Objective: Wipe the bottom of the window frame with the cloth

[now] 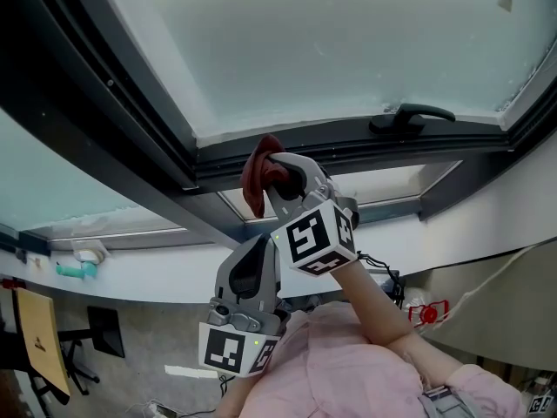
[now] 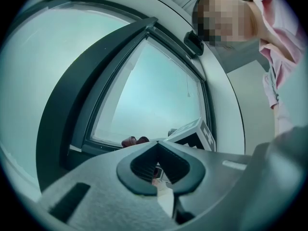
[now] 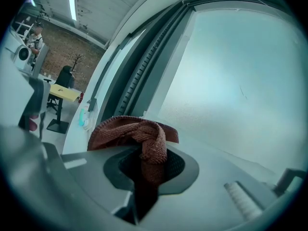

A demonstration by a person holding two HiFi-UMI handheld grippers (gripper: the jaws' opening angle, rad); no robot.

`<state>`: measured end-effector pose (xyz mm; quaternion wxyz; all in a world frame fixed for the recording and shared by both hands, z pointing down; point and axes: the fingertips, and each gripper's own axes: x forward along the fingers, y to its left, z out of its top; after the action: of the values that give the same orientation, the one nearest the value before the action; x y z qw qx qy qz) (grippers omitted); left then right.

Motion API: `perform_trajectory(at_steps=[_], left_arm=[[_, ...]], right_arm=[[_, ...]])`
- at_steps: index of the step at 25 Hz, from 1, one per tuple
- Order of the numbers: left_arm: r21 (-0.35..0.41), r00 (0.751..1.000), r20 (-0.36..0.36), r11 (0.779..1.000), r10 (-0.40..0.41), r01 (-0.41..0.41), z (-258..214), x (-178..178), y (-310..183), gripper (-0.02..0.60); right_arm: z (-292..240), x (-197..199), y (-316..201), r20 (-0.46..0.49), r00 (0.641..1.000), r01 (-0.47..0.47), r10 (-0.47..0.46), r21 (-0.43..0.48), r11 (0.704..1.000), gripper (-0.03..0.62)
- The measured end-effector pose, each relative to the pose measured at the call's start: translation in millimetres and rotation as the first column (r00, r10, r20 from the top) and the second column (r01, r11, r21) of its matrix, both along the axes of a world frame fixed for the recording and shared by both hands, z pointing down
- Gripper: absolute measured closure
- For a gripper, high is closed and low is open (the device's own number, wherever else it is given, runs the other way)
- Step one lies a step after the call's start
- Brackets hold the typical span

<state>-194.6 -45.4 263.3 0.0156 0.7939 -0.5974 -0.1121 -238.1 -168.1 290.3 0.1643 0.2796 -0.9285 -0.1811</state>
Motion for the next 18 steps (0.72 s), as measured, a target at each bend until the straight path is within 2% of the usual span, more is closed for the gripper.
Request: perform_trajectory(at_steps=[12, 18], left_arm=[[-0.002, 0.999, -0.033, 1.000, 0.004, -0.004, 0.4, 11.7, -0.9, 0.587], [-0.006, 1.000, -0.017, 1.000, 0.015, -0.015, 0.8, 18.7, -2.6, 0.588]], right_arm=[[0.9, 11.3, -0.5, 0.022, 1.000, 0.003, -0.003, -0.013, 1.000, 0.536], [1.6, 18.1, -2.1, 0.024, 1.000, 0.003, -0.002, -0.016, 1.000, 0.536]])
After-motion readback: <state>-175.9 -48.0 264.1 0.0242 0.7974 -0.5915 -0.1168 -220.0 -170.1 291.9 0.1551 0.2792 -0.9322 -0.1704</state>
